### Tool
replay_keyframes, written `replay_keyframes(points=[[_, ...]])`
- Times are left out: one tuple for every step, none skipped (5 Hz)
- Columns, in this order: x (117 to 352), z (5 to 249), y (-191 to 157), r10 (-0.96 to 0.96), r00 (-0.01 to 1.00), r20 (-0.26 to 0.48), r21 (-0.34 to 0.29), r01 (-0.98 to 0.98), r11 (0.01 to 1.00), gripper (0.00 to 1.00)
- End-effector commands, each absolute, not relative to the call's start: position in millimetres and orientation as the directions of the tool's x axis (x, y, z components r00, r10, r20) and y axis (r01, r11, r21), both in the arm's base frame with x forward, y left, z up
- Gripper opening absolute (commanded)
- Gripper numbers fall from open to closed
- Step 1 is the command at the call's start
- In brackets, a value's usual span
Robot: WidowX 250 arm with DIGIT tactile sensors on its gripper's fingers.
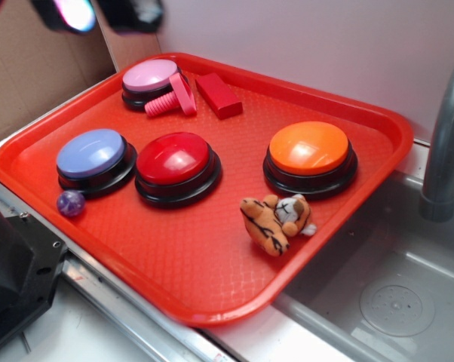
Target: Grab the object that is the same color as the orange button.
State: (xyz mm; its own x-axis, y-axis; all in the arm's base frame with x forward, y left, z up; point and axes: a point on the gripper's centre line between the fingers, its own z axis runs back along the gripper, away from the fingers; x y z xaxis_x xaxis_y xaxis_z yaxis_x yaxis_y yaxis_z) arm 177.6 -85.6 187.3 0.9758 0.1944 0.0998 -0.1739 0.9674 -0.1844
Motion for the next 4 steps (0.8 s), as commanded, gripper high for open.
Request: replay_keyframes(points=[[193.5,141.4,-135.7,0.218,0.971,0.1,-0.307,-0.178,0.935,1.0],[197.7,103.4,-146.5,0.296,0.953,0.061,-0.299,-0.266,0.917,1.0],[202.1,72.2,-152.2,0.38,0.925,0.025,-0.24,-0.363,0.9,1.0],[204.7,47.1,-156.0,0.392,0.92,0.007,-0.279,-0.375,0.884,1.0]])
